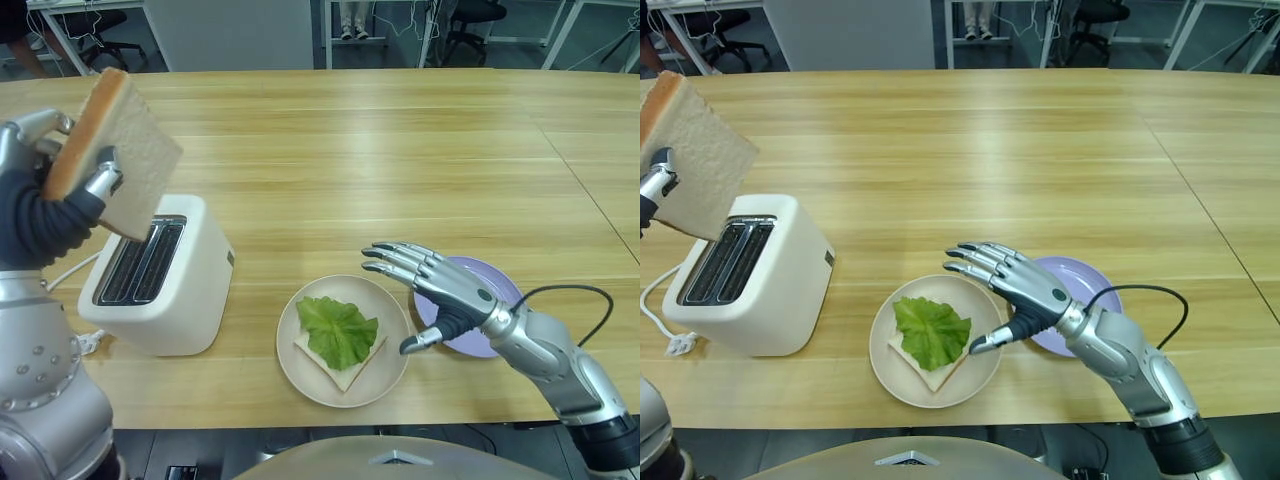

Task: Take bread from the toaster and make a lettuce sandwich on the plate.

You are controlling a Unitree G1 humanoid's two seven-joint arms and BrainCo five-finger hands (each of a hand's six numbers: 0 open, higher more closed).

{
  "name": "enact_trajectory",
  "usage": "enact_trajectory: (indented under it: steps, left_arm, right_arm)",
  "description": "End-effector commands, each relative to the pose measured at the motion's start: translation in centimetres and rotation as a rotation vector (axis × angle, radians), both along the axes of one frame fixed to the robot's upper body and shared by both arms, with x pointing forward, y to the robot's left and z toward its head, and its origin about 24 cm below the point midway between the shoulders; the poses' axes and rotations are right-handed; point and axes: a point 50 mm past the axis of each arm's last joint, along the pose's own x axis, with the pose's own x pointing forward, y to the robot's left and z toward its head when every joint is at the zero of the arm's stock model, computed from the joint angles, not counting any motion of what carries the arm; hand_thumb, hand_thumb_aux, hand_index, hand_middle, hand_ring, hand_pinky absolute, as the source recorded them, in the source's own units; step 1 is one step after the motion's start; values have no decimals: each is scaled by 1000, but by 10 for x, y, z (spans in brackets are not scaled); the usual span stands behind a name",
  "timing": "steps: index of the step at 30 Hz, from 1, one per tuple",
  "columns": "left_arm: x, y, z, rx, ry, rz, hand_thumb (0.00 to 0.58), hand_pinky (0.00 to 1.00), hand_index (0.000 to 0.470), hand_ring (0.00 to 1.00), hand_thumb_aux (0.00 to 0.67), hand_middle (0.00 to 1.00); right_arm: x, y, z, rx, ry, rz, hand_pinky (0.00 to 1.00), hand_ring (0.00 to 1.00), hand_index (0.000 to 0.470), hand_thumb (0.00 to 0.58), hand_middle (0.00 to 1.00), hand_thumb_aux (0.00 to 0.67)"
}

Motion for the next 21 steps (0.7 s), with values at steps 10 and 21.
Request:
enact_trajectory:
  steps: [10, 21]
  left_arm:
    - [14, -84, -103, -409, 678, -589, 580, 1000, 460, 1000, 670, 1000]
    - [30, -100, -167, -459, 973, -633, 580, 1000, 460, 1000, 670, 1000]
  right_arm:
    - [-27, -3, 23, -7, -188, 99, 0, 0, 0, 0, 0, 0]
    - [-37, 7, -11, -161, 96, 134, 0, 0, 0, 0, 0, 0]
